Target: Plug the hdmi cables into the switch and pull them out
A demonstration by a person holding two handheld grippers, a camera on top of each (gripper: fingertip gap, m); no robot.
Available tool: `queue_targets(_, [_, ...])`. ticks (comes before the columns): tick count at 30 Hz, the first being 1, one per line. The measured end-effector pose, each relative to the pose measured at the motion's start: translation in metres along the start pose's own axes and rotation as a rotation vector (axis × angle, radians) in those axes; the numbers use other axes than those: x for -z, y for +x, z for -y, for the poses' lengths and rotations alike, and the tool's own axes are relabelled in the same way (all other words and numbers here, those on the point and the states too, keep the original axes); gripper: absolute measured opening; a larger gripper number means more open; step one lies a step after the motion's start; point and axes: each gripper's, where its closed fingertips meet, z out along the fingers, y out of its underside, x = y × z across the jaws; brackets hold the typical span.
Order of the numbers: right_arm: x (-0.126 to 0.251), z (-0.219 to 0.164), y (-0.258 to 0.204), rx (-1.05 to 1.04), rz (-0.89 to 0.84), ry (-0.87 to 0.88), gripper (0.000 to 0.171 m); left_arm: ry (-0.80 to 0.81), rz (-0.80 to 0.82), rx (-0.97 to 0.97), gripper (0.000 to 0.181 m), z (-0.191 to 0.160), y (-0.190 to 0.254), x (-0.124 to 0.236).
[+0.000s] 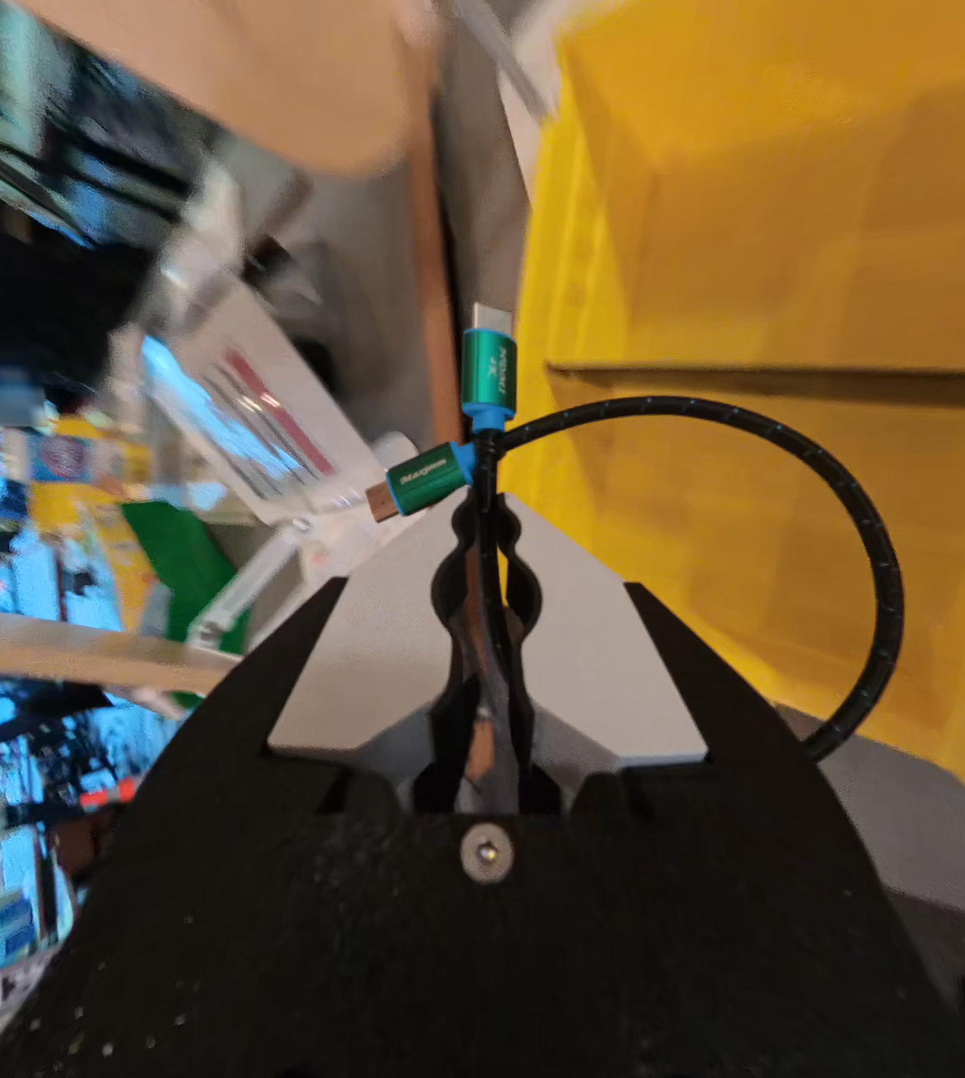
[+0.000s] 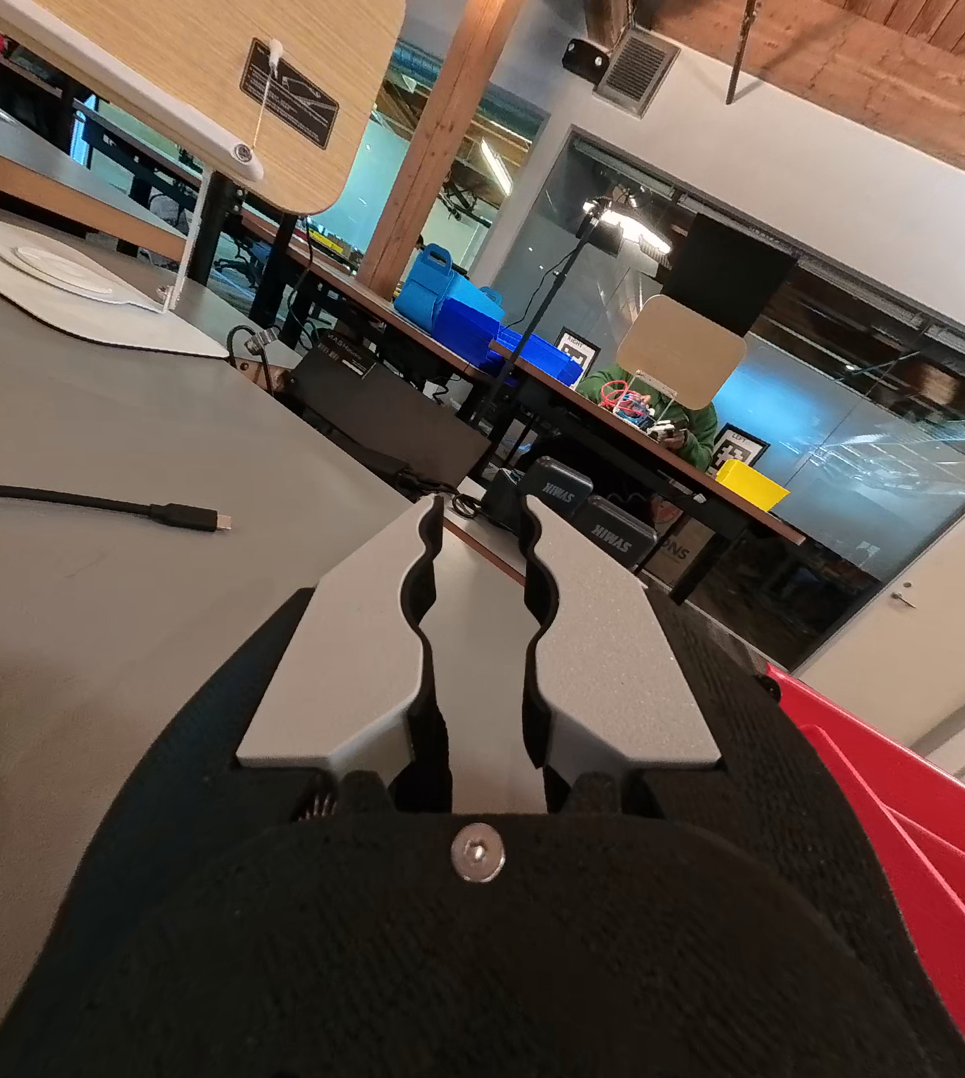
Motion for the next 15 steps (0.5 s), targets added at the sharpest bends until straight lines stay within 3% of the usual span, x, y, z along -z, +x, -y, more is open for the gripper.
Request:
queue_targets(1, [0.000,0.000,0.000,0.000,0.000,0.000,0.024,0.088,0.048,-0.002,0.003,0.017,-0.009,0.018])
queue_targets(4, [0.000,0.000,0.000,-0.001,-0.001,0.000,0.024,0.442,0.036,0.015,0.003,0.079,-0.007,0.078])
queue_targets(9, [0.000,0.000,0.002,-0.010,-0.008,0.002,0.024,0.913,-0.198,0.007,0.003,0.161,0.059,0.154])
queue_targets(11, [0.001,0.000,0.005,-0.019,-0.021,0.001,0.024,0.978,-0.267,-0.016,0.003,0.183,0.093,0.162])
queue_targets(15, [0.006,0.000,0.023,-0.047,-0.097,0.011,0.023,0.940,-0.495,-0.102,0.003,0.222,0.179,0.144])
